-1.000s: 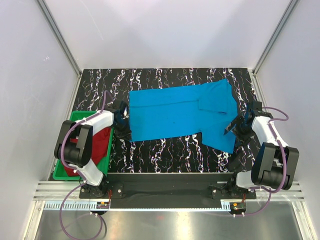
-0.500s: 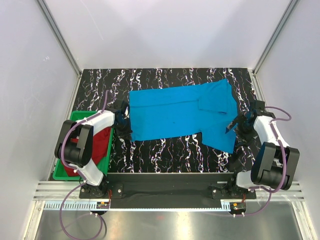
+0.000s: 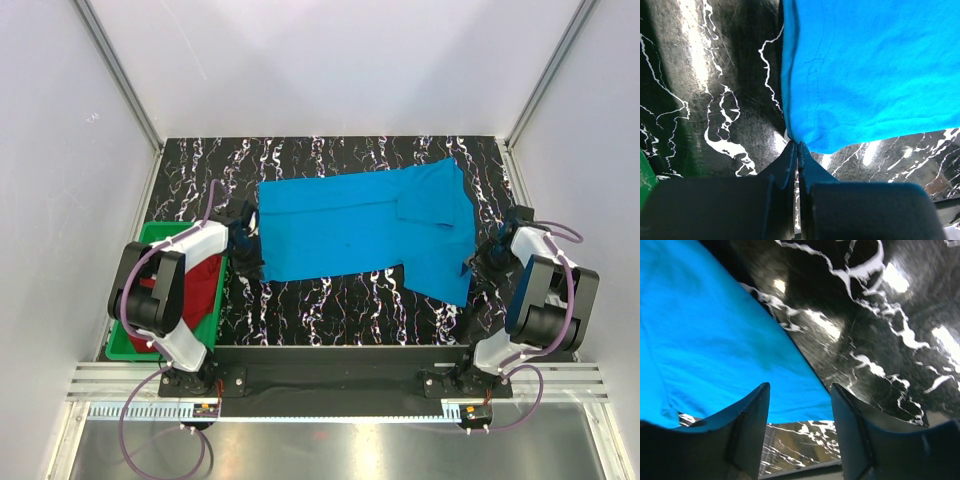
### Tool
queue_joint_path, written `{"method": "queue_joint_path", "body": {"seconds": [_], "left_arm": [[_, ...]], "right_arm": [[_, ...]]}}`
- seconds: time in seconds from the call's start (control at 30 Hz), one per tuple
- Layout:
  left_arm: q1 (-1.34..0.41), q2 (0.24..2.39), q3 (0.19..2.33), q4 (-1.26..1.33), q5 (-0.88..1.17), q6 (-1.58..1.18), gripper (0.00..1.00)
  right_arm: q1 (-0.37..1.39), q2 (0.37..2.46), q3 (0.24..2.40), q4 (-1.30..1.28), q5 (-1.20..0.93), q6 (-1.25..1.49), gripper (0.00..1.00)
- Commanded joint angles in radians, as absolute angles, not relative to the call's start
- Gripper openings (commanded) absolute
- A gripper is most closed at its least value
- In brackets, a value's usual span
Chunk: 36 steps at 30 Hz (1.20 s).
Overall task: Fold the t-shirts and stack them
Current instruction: Fold the tshirt
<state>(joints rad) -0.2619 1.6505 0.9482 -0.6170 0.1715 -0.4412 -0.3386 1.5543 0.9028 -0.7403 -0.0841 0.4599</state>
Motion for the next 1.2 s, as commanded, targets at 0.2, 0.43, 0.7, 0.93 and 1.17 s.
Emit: {"method": "queue_joint_path", "body": {"seconds": [0.2, 0.43, 0.7, 0.93, 1.17], "left_arm": [[-0.265, 1.592, 0.943, -0.586, 0.207, -0.431, 0.00], [-0.265, 1.565, 0.933, -0.583, 0.203, -0.443, 0.00], [-0.265, 1.531, 0.901, -0.574, 0.201, -0.456, 0.00], [-0.265, 1.450, 0.865, -0.594, 0.175, -0.471, 0.00], [-0.265, 1.365, 0.833, -0.617, 0.173, -0.491, 0.00]], "right_arm": [[-0.331, 1.606, 0.914, -0.661, -0.081, 0.475, 0.49], [-0.285, 1.675, 0.928, -0.687, -0.026, 0.500, 0.44], [-0.285, 1.641, 0.899, -0.690, -0.025, 0.520, 0.06], [-0.285, 1.516, 0.879, -0.768, -0.012, 0.506, 0.00], [-0.285, 1.411, 0.888, -0.847, -0.041, 0.508, 0.00]]}}
